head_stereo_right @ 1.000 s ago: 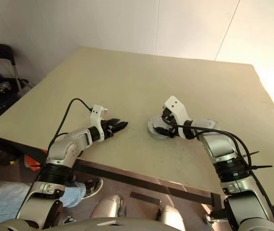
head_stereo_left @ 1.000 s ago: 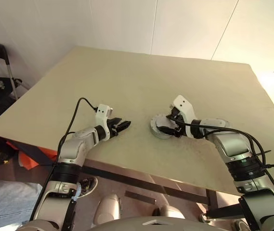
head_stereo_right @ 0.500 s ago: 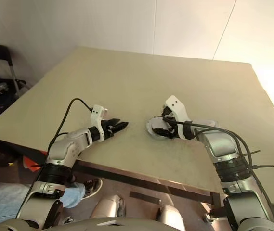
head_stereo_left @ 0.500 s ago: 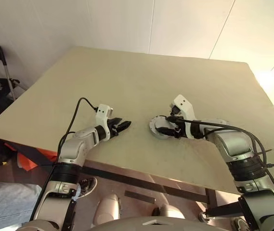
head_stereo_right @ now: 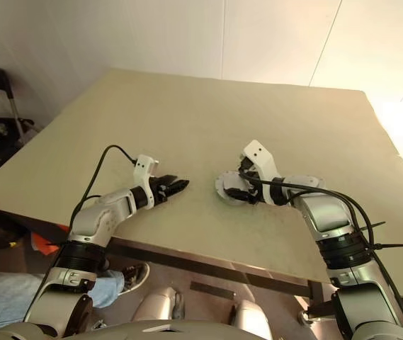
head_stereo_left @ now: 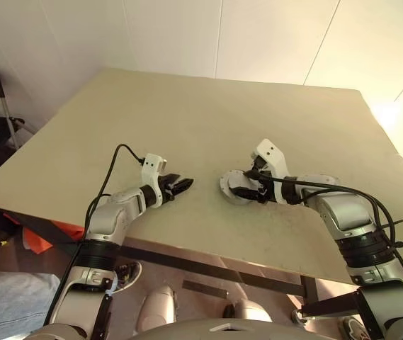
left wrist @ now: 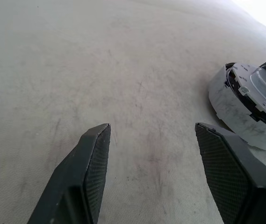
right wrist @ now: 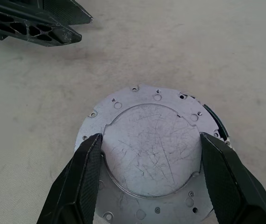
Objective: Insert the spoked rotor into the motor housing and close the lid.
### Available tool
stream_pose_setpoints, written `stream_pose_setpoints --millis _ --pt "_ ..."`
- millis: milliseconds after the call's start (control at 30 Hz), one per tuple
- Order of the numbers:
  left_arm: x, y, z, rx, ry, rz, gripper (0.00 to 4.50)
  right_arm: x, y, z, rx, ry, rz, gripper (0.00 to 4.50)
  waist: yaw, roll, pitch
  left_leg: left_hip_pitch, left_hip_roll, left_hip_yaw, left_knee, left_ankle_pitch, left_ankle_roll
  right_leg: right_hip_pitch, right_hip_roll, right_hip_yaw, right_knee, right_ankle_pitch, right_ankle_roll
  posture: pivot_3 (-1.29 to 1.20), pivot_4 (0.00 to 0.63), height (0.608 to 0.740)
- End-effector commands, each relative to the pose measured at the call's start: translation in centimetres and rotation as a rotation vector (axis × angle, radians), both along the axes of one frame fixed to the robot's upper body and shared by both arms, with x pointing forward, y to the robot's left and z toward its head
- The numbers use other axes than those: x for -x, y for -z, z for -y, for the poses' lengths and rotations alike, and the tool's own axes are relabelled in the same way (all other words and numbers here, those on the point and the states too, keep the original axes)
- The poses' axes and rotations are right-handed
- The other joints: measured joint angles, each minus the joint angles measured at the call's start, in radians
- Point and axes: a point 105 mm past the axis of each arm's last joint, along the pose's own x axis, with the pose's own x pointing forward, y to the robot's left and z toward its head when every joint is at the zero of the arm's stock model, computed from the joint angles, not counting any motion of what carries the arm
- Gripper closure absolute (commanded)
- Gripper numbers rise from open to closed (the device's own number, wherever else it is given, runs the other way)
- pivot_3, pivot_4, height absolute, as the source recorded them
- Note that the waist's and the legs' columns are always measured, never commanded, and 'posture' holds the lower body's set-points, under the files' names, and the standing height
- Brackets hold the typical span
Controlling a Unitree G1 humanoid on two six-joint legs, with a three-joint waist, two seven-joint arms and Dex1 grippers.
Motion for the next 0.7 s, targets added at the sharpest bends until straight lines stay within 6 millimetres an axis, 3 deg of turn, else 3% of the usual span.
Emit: stream_pose_setpoints --millis 33,233,700 --pt "-0.1 -1.1 0.4 0.005 0.019 0.046 1.47 -0.9 -3.4 -0.4 -0.058 0.006 0.136 1.34 -0.001 0.0 0.0 0.0 0.0 0.0 0.0 0.0 0.0 0.0 0.0 0.0 0.0 0.0 0.0 0.0 0.0 0.74" --pt "-0.1 -1.1 0.4 0.005 0.022 0.044 1.47 -1.4 -3.3 -0.4 -0.05 0.034 0.139 1.34 -0.002 0.0 0.0 0.0 0.0 0.0 0.0 0.0 0.0 -0.001 0.0 0.0 0.0 0.0 0.0 0.0 0.0 0.74" --pt "-0.1 -1.1 0.3 0.006 0.013 0.046 1.47 -1.2 -0.1 0.8 0.065 0.046 0.069 1.34 -0.002 0.0 0.0 0.0 0.0 0.0 0.0 0.0 0.0 -0.001 0.0 0.0 0.0 0.0 0.0 0.0 0.0 0.74"
